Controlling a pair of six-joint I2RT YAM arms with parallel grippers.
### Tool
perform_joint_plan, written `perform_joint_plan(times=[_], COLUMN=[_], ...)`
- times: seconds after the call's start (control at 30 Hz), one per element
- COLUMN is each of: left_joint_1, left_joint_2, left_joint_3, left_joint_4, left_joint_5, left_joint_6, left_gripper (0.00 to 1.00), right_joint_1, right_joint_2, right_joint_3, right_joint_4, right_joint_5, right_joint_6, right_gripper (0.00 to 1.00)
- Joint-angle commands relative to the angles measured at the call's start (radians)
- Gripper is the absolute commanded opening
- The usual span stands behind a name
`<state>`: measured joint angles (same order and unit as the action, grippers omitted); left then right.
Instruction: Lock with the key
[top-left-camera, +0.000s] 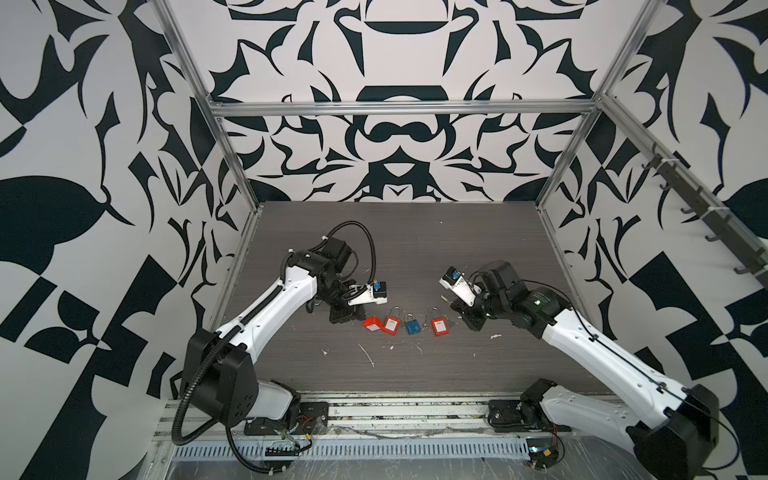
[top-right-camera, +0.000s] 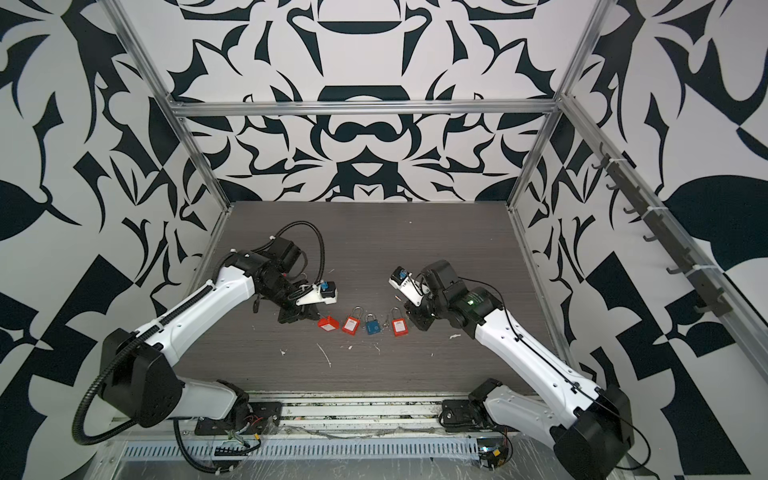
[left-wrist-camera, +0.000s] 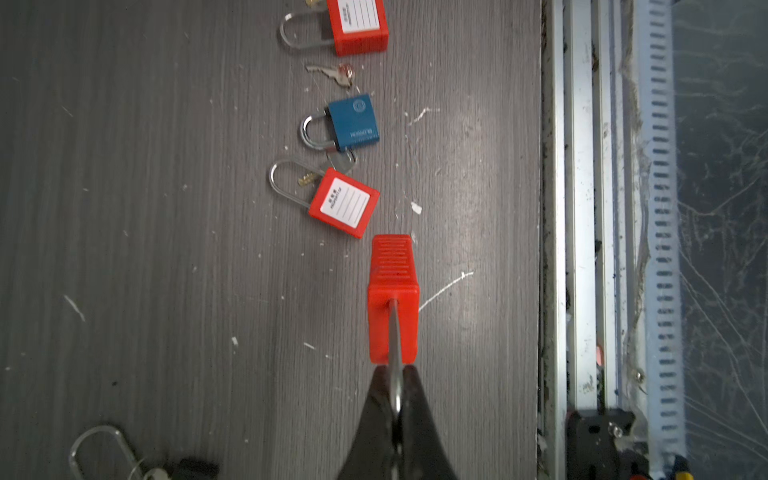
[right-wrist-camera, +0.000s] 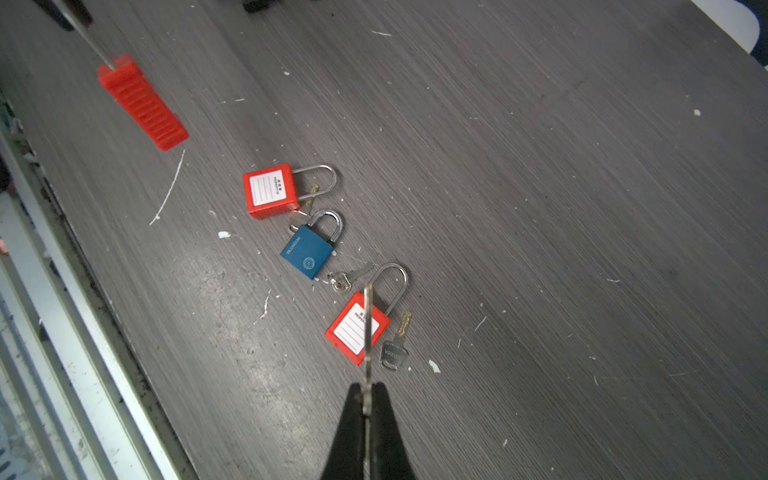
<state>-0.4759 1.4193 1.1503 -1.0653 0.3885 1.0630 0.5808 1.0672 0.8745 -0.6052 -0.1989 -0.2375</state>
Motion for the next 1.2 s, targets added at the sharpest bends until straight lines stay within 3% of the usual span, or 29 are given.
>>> perform_joint_plan(times=[0.0, 0.7, 1.17], left_joint_1=[0.004, -0.005, -0.035], left_joint_2=[0.007, 0.172, 0.362], left_joint_3=[0.032, 0.047, 0.183], left_joint_4=[-0.093, -0.155, -0.19], left_joint_5=[-0.063, -0.268, -0.252], left_joint_6=[0.031, 0.019, 0.014], left_gripper=[0.0, 0.0, 0.0], right_joint_1=[0.024, 0.086, 0.085], right_joint_2=[0.009, 0.087, 0.191], right_joint_3=[-0.013, -0.119, -0.1], right_joint_4=[0.082, 0.256, 0.274], right_joint_5=[0.041, 0.02, -0.013], right_joint_6=[0.094, 0.189, 0.28], right_gripper=[0.0, 0.0, 0.0])
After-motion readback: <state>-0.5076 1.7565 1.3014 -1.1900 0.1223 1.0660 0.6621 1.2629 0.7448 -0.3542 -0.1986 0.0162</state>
